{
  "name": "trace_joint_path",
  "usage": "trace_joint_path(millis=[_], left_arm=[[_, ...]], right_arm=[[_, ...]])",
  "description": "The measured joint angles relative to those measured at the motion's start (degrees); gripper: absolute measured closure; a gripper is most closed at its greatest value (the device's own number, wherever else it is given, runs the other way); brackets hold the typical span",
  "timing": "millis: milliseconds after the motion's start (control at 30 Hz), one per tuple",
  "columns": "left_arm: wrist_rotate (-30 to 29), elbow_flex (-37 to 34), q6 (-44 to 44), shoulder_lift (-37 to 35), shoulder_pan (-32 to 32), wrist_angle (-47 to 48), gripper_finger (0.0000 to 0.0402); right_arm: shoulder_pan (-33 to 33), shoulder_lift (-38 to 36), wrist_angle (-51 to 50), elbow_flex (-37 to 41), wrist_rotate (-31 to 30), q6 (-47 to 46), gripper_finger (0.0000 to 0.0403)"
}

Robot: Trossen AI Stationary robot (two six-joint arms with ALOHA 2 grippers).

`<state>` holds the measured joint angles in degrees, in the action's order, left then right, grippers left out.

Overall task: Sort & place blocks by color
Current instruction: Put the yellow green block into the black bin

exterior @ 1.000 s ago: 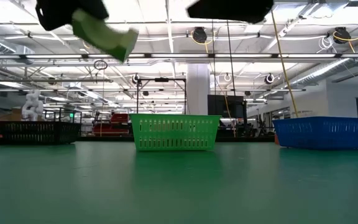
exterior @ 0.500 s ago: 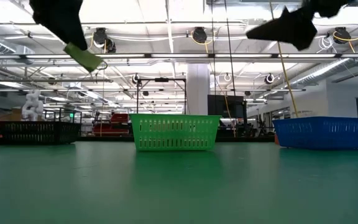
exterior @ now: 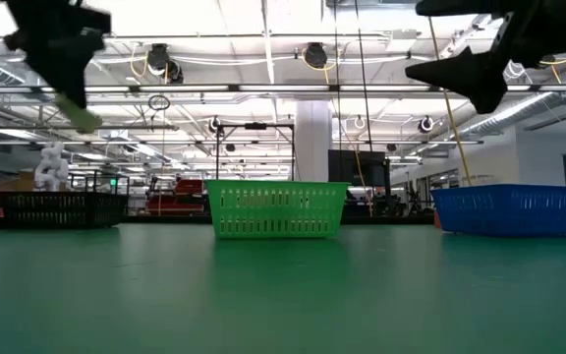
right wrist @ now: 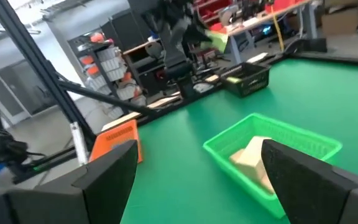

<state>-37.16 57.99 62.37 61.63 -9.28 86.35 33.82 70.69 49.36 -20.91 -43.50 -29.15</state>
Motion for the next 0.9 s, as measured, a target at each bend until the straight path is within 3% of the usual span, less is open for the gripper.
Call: trace_joint_path(millis=[367, 600, 767, 900], left_arm=[[2.7, -19.1, 1.9, -12.5, 7.1, -14.6, 0.0269], [0.3, -26.0, 5.8, -12.9, 10.6, -21.9, 0.0268], [-1.9, -29.1, 7.4, -12.9, 13.1, -27.9, 0.0233], [-2.0, -30.7, 7.4, -12.9, 14.7, -31.3, 0.0248]], right_arm=[[-5.5, 0.0, 3.8, 0.0, 0.0, 5.7, 0.0070], [-8.7, 0.0, 4.4, 0.0, -0.1, 6.0, 0.0070], [-10.4, 0.0, 5.6, -0.1, -0.1, 5.9, 0.0070], [-11.0, 0.1, 5.7, -0.1, 0.0, 6.8, 0.0070]])
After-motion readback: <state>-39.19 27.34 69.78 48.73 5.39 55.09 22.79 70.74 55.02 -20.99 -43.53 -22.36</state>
